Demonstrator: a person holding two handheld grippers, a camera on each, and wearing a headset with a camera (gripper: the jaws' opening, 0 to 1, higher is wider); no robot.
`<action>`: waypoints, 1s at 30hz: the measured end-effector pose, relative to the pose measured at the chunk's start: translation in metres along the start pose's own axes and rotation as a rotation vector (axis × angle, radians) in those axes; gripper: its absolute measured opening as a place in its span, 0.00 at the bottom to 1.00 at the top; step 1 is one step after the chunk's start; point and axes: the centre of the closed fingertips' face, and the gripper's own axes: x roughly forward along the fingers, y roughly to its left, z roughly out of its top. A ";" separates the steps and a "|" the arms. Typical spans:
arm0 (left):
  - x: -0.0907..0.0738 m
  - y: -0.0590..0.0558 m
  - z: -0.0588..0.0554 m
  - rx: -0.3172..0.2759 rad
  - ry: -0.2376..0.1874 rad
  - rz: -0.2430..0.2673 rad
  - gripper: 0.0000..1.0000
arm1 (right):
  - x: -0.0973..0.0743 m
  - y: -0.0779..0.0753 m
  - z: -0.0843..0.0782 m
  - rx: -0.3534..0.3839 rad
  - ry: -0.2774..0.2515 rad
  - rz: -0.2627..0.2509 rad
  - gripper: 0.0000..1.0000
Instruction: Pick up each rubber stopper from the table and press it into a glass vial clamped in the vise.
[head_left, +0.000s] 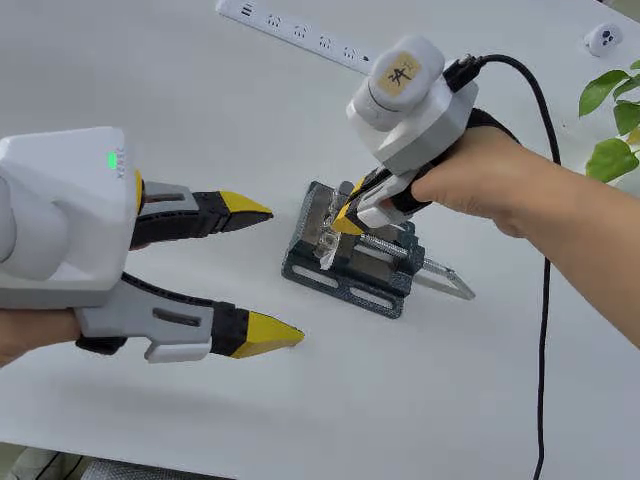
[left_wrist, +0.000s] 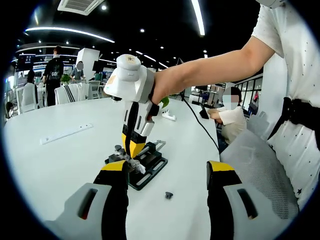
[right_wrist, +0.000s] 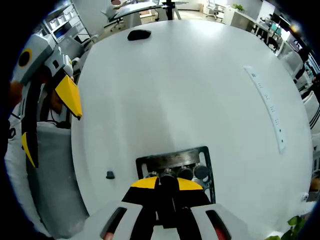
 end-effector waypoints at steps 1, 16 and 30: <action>0.000 0.000 0.000 -0.001 0.001 0.000 0.62 | 0.000 -0.001 0.000 0.001 -0.002 -0.004 0.08; 0.001 -0.003 -0.001 -0.004 0.003 -0.004 0.62 | 0.000 -0.006 -0.005 0.013 -0.019 -0.017 0.06; 0.001 0.000 -0.002 -0.007 0.005 -0.001 0.61 | 0.002 -0.007 0.000 -0.024 -0.035 -0.016 0.06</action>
